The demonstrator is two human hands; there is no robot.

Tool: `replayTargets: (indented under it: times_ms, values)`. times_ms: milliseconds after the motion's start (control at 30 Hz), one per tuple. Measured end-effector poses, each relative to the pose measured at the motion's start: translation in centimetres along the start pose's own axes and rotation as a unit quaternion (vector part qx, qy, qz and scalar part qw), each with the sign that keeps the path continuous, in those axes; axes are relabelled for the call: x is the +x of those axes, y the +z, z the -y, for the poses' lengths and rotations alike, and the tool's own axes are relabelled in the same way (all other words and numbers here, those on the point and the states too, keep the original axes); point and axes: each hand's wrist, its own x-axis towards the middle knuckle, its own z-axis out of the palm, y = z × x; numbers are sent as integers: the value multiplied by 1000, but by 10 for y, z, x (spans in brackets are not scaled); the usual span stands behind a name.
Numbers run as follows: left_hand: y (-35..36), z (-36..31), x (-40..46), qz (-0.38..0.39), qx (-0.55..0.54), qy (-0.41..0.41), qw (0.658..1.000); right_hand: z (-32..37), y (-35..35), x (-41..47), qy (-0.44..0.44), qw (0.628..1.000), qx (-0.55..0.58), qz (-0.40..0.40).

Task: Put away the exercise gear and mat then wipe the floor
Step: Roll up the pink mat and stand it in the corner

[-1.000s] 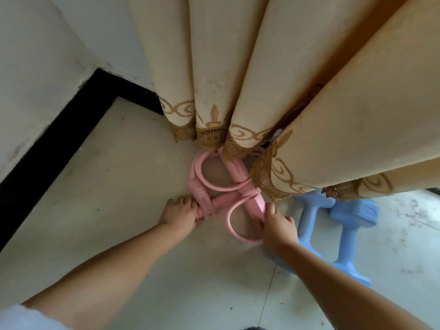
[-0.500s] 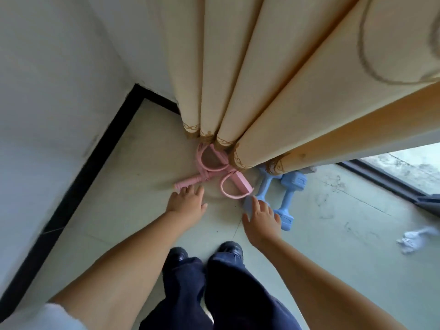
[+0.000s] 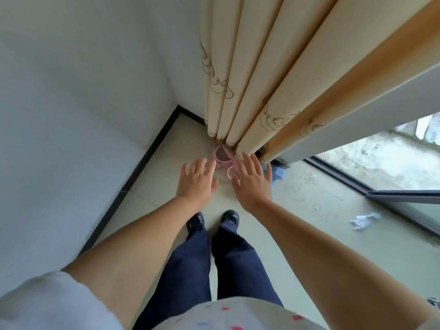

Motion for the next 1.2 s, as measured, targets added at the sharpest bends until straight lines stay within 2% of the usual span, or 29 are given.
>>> replayTargets:
  times_ms: [233,333,433,533,700,800,967,1200]
  values:
    - [-35,11,-59,-43,-13,-73,996,26,-38,-25,-106,993,-58,-7]
    - [-39,20,-78,-57,-22,-144,988,30,-47,-22,-145,987,-72,-2]
    - [-34,20,-101,-78,-44,-249,964,28,-54,-18,-215,972,-91,3]
    - [-20,-3,-126,-86,-84,-350,929,21,-62,-12,-291,942,-165,20]
    - [7,-64,-158,-102,-159,-447,874,15,-72,-18,-370,894,-250,30]
    - [19,-95,-187,-115,-192,-495,840,26,-67,-34,-452,837,-307,24]
    - [49,-131,-265,-146,-231,-609,745,72,-41,-91,-577,748,-327,39]
    - [129,-210,-404,-120,-322,-767,542,112,27,-236,-735,571,-356,86]
